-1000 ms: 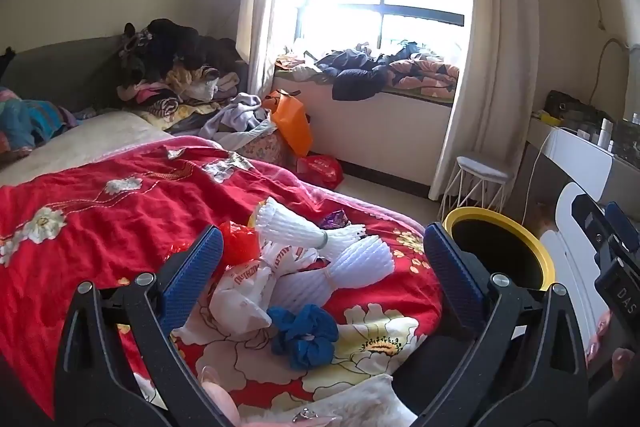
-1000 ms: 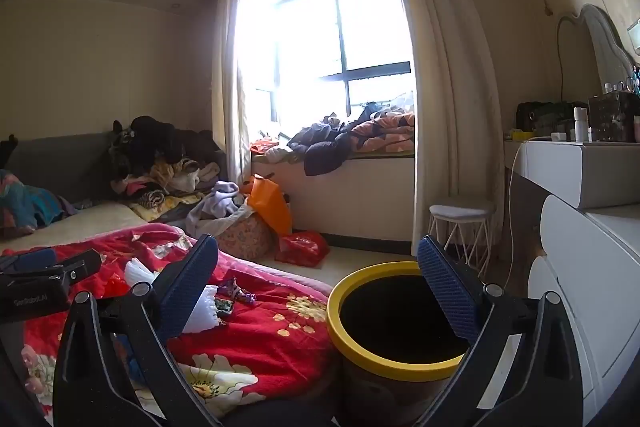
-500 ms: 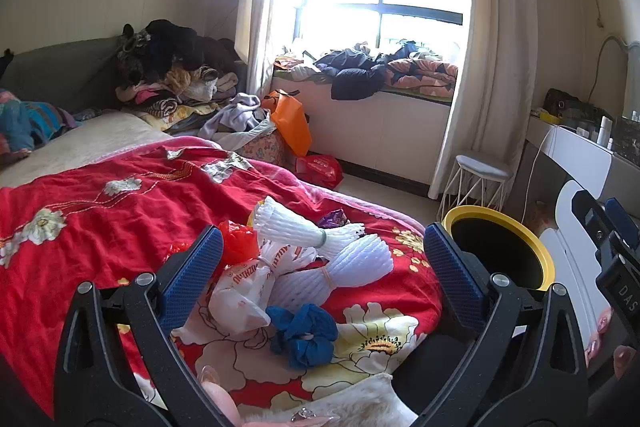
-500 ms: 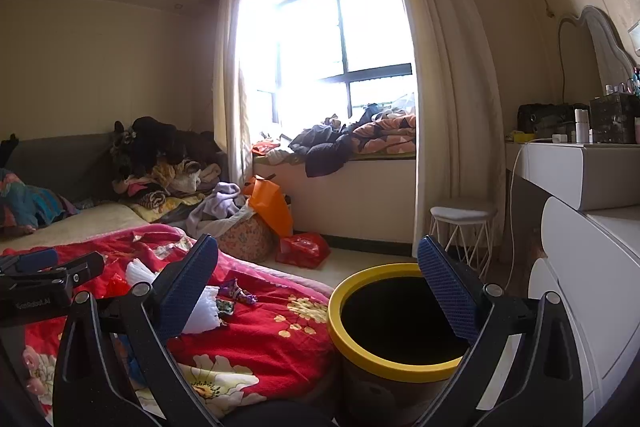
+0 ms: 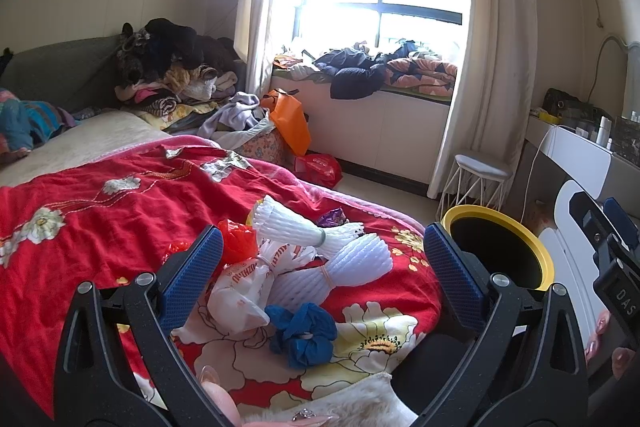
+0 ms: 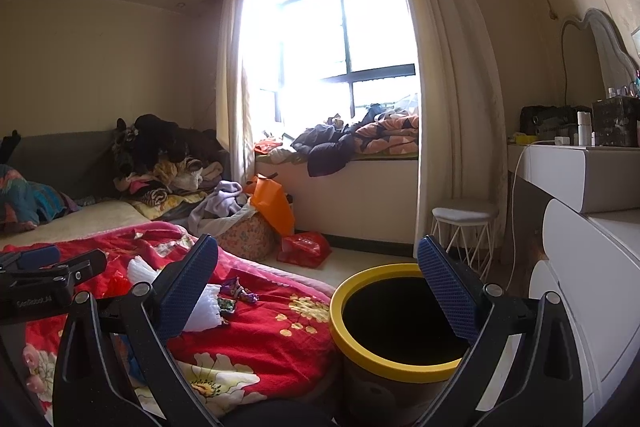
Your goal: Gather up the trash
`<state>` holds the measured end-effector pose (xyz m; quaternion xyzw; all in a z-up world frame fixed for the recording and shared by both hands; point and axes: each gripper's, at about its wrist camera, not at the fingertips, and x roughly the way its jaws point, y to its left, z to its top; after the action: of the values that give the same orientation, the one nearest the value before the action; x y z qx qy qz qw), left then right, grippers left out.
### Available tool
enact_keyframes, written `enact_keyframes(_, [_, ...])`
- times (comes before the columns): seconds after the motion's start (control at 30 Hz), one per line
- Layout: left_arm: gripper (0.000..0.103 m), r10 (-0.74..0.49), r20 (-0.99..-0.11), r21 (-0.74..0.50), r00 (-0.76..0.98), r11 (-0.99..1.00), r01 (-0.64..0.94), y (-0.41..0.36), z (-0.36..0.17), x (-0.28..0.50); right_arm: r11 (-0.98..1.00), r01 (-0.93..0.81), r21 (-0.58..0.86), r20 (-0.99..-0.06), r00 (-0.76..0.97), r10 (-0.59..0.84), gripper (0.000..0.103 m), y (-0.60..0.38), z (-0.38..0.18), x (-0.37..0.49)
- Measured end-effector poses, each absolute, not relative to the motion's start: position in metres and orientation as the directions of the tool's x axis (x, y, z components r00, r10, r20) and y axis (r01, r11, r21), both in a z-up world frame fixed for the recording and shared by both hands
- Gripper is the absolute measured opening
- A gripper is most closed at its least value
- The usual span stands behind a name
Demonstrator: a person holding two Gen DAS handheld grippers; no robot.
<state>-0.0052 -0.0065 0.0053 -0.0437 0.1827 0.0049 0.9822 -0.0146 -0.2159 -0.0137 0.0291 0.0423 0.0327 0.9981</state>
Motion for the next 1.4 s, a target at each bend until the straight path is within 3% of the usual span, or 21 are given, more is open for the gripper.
enact_keyframes(0.9, [0.093,-0.035,-0.373,-0.106,0.927,0.994,-0.005,-0.006,-0.001,-0.003,0.996,-0.067,0.061,-0.087,0.994,0.073,0.097,-0.222,-0.011,-0.017])
enact_keyframes(1.4, [0.093,0.031,-0.402,-0.170,0.915,0.980,-0.108,0.037,-0.005,0.008,0.954,-0.300,0.021,-0.190,0.935,0.298,0.097,-0.182,-0.015,0.005])
